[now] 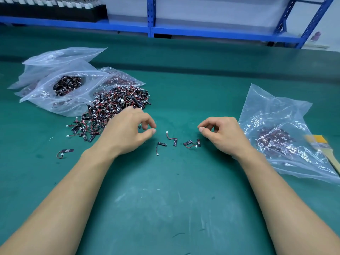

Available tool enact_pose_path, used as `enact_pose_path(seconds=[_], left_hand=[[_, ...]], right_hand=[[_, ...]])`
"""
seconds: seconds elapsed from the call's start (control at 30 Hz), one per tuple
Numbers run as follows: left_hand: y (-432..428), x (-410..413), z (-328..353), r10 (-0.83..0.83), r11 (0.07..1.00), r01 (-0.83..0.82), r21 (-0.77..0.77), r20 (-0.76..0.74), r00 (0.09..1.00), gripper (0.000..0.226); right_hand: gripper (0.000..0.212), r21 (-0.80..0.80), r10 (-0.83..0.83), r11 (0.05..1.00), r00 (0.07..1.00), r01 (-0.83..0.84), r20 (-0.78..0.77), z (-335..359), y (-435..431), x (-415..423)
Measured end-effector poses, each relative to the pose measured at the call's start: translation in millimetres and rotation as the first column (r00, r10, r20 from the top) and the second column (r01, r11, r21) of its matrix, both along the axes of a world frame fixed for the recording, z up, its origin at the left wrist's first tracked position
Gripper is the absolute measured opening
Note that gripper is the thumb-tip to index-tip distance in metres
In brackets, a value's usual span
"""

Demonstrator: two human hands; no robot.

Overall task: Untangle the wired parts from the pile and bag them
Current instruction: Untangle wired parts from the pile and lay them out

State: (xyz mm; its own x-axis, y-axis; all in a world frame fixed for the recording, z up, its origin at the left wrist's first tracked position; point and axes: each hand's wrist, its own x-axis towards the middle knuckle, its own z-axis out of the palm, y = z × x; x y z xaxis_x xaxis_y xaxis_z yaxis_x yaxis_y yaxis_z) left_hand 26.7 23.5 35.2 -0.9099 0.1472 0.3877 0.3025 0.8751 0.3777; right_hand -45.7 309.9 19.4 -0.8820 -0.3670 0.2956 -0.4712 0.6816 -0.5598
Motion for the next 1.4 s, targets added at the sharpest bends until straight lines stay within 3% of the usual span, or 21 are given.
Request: enact_pose_path(seconds=[0.1, 0.2, 0.3, 0.47, 0.67, 0.8, 0.9, 1.1, 1.33, 1.4], left_hand=[[12, 3, -2, -0.165, 0.985, 0.167, -0.044, 0.054, 0.985, 0.010], [19, 2, -6, -0.193, 0.968, 0.214, -0.134, 0.151, 0.969, 0.018], [20, 2, -8, -0.201, 0.957, 0.234, -0.172, 0.188, 0.961, 0.021], [18, 1, -10, -0.209, 0.957, 0.237, -0.166, 0.170, 0.963, 0.023], [14, 1, -7, -0.252, 0.959, 0.263, -0.103, 0.111, 0.961, 0.026], [-13, -5, -4, -0.011, 0.999, 0.009, -0.039, -0.049, 0.999, 0.023], [-27, -5, -4, 0.068, 0.997, -0.068, -0.037, -0.002, 0.998, 0.017], [-21, -4, -7, 0.013, 0.994, 0.002, -0.112, 0.131, 0.991, 0.015], [-4, -3, -10, -0.142, 0.987, 0.151, -0.052, 0.144, 0.979, 0.016], [-3, -4, -9, -0.123, 0.992, 0.125, -0.024, 0.074, 0.990, 0.018]], right_hand=[[0.008, -0.012, 0.135, 0.991, 0.987, -0.136, -0.092, 4, -14, 11], [0.023, 0.093, 0.307, 0.950, 0.947, -0.299, -0.097, 4, -29, 24], [0.028, 0.202, 0.361, 0.917, 0.930, -0.343, -0.063, 3, -37, 28], [0.021, 0.254, 0.351, 0.909, 0.936, -0.329, -0.043, 1, -35, 26], [0.019, 0.190, 0.341, 0.926, 0.939, -0.327, -0.045, 2, -30, 25], [0.016, 0.103, 0.241, 0.967, 0.967, -0.233, -0.076, 5, -19, 17], [0.013, 0.090, 0.203, 0.976, 0.979, -0.200, -0.028, 5, -10, 12], [0.007, 0.135, 0.239, 0.960, 0.969, -0.246, 0.066, 7, -6, 11], [0.007, 0.102, 0.190, 0.975, 0.979, -0.197, 0.075, 6, 3, 6], [0.008, 0.086, 0.178, 0.979, 0.982, -0.184, 0.066, 5, 4, 5]])
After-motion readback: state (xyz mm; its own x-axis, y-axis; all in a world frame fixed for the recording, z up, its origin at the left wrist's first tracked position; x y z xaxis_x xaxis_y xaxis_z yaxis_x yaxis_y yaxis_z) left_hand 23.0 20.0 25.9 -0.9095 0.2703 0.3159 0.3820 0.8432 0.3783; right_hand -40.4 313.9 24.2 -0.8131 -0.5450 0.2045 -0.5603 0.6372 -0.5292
